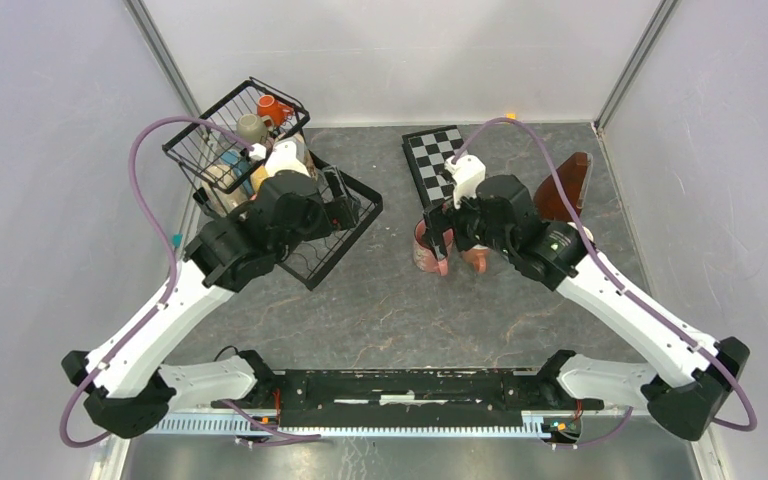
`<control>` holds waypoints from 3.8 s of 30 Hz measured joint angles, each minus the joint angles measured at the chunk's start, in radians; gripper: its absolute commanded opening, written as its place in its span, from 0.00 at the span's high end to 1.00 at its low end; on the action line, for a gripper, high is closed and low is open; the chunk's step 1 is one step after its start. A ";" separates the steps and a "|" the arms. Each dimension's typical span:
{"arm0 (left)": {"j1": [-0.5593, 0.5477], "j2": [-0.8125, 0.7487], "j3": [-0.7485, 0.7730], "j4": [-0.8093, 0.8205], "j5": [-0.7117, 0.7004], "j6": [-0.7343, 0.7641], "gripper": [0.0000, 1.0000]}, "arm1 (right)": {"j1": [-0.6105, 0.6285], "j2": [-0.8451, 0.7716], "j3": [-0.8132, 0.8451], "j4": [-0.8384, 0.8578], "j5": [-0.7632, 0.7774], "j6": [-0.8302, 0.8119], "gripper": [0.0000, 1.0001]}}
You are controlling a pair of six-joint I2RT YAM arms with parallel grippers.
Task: Unload the cups from the dish rack
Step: Unload the cup from the dish rack.
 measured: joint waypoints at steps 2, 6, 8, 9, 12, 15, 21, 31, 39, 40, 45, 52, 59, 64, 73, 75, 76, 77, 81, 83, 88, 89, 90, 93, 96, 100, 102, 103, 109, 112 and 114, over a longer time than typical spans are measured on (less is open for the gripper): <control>0.000 0.025 0.002 -0.027 -0.037 -0.020 0.00 | 0.000 -0.031 -0.031 0.020 -0.001 0.005 0.02; 0.007 0.106 0.007 -0.069 -0.119 -0.079 0.00 | 0.000 -0.082 -0.088 0.058 -0.006 0.018 0.02; 0.021 0.151 0.007 -0.084 -0.151 -0.105 0.00 | 0.000 -0.104 -0.118 0.080 -0.012 0.026 0.02; 0.033 0.179 0.007 -0.090 -0.166 -0.121 0.00 | 0.000 -0.116 -0.135 0.090 -0.014 0.031 0.02; 0.081 0.260 0.007 -0.096 -0.192 -0.159 0.00 | 0.000 -0.146 -0.182 0.106 -0.019 0.043 0.02; 0.140 0.329 0.006 -0.087 -0.207 -0.175 0.00 | 0.000 -0.174 -0.212 0.108 -0.020 0.052 0.02; 0.251 0.444 0.003 -0.032 -0.216 -0.177 0.00 | 0.000 -0.237 -0.251 0.127 -0.021 0.070 0.02; 0.351 0.657 0.011 0.074 -0.224 -0.174 0.01 | 0.000 -0.285 -0.291 0.151 -0.021 0.086 0.02; 0.397 0.755 0.024 0.178 -0.255 -0.111 0.10 | 0.000 -0.294 -0.317 0.153 -0.021 0.095 0.02; 0.401 0.763 0.024 0.195 -0.259 -0.097 0.12 | 0.000 -0.294 -0.320 0.154 -0.021 0.096 0.02; 0.423 0.794 0.024 0.258 -0.260 -0.054 0.20 | 0.000 -0.295 -0.332 0.159 -0.020 0.096 0.02; 0.439 0.822 0.024 0.298 -0.258 -0.022 0.26 | 0.000 -0.296 -0.348 0.168 -0.020 0.097 0.02; 0.443 0.837 0.015 0.336 -0.257 0.005 0.34 | 0.000 -0.296 -0.362 0.174 -0.021 0.097 0.02; 0.449 0.837 -0.014 0.360 -0.265 0.010 0.34 | 0.000 -0.296 -0.382 0.190 -0.024 0.100 0.02; 0.455 0.837 -0.041 0.362 -0.326 0.073 0.34 | 0.000 -0.296 -0.412 0.219 -0.035 0.108 0.02; 0.455 0.838 -0.041 0.365 -0.345 0.098 0.34 | 0.000 -0.296 -0.419 0.225 -0.036 0.109 0.02; 0.456 0.838 -0.041 0.370 -0.349 0.107 0.34 | 0.000 -0.296 -0.423 0.229 -0.037 0.112 0.02; 0.457 0.838 -0.041 0.375 -0.353 0.118 0.34 | 0.000 -0.296 -0.427 0.232 -0.038 0.114 0.02; 0.457 0.850 -0.040 0.395 -0.361 0.146 0.35 | 0.000 -0.294 -0.436 0.241 -0.040 0.115 0.02; 0.456 0.861 -0.038 0.399 -0.365 0.155 0.38 | 0.000 -0.294 -0.441 0.246 -0.040 0.115 0.02; 0.457 0.880 -0.037 0.398 -0.369 0.162 0.42 | 0.000 -0.294 -0.460 0.265 -0.044 0.115 0.02; 0.457 0.882 -0.037 0.397 -0.370 0.162 0.42 | 0.000 -0.294 -0.464 0.266 -0.044 0.115 0.02; 0.457 0.882 -0.037 0.394 -0.373 0.162 0.43 | 0.000 -0.294 -0.468 0.267 -0.044 0.115 0.02; 0.457 0.879 -0.042 0.391 -0.376 0.161 0.43 | 0.000 -0.293 -0.475 0.270 -0.045 0.116 0.02; 0.457 0.862 -0.072 0.391 -0.376 0.153 0.42 | 0.000 -0.288 -0.475 0.275 -0.050 0.116 0.02; 0.457 0.800 -0.137 0.386 -0.373 0.130 0.42 | 0.000 -0.285 -0.486 0.296 -0.055 0.120 0.02; 0.456 0.762 -0.161 0.385 -0.369 0.120 0.42 | 0.000 -0.285 -0.496 0.302 -0.060 0.122 0.02; 0.455 0.740 -0.173 0.384 -0.369 0.116 0.42 | 0.000 -0.285 -0.502 0.306 -0.064 0.123 0.02; 0.454 0.660 -0.220 0.383 -0.369 0.090 0.43 | 0.000 -0.285 -0.520 0.322 -0.081 0.127 0.02; 0.455 0.657 -0.230 0.383 -0.370 0.090 0.43 | 0.000 -0.285 -0.525 0.323 -0.087 0.127 0.02; 0.455 0.657 -0.231 0.376 -0.370 0.090 0.43 | 0.000 -0.285 -0.527 0.325 -0.088 0.127 0.02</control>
